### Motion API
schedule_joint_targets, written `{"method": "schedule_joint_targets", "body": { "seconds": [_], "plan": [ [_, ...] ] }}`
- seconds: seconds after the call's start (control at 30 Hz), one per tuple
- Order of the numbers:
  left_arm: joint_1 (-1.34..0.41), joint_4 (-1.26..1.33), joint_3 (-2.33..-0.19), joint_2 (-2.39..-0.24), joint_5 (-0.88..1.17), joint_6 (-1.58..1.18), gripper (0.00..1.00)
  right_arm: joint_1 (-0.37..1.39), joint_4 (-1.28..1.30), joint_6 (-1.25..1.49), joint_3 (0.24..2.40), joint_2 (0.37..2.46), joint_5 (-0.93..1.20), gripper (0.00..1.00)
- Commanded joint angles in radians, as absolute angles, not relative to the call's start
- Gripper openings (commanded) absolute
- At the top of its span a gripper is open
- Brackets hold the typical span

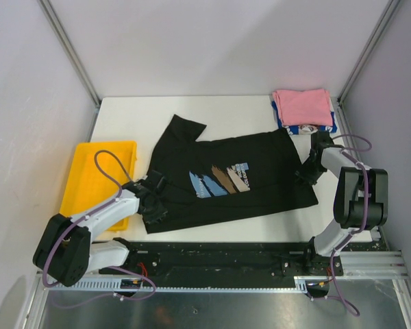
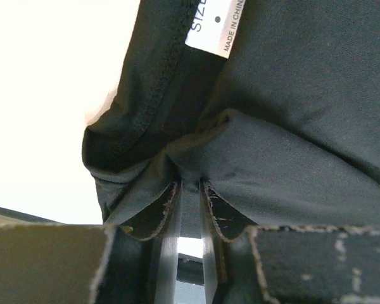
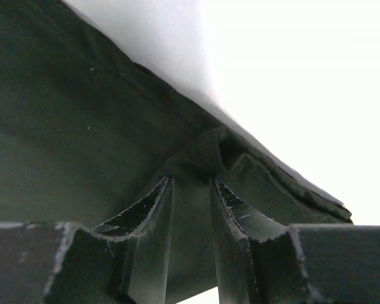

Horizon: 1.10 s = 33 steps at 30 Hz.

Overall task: Fold and stack the t-shirts
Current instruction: Fold the flattened tshirt in 1/3 of the way

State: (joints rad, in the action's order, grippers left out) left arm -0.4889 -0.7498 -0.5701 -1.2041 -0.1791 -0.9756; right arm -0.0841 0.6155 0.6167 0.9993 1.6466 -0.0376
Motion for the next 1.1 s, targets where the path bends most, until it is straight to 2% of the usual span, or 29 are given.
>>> {"method": "schedule_joint_targets", "body": {
  "seconds": [0.0, 0.27, 0.67, 0.9, 1.07],
  "plan": [
    [-0.492, -0.732, -0.520, -1.217, -0.233, -0.964, 0.23, -0.096, 0.621, 0.577, 1.033, 1.688, -0.069, 0.34],
    [-0.492, -0.732, -0.510, -1.201, -0.227, -0.963, 0.24, -0.121, 0.642, 0.547, 1.033, 1.702, -0.098, 0.37],
    [-0.492, -0.755, -0.528, -1.149, -0.209, -0.955, 0.30, -0.141, 0.660, 0.535, 1.045, 1.556, -0.040, 0.58],
    [-0.492, -0.807, -0.761, -1.074, -0.162, -0.864, 0.46, -0.100, 0.623, 0.543, 1.066, 1.437, 0.015, 0.64],
    [-0.467, -0.815, -1.050, -1.203, -0.245, -0.747, 0.56, -0.044, 0.512, 0.551, 1.089, 1.425, 0.028, 0.65]
  ]
}}
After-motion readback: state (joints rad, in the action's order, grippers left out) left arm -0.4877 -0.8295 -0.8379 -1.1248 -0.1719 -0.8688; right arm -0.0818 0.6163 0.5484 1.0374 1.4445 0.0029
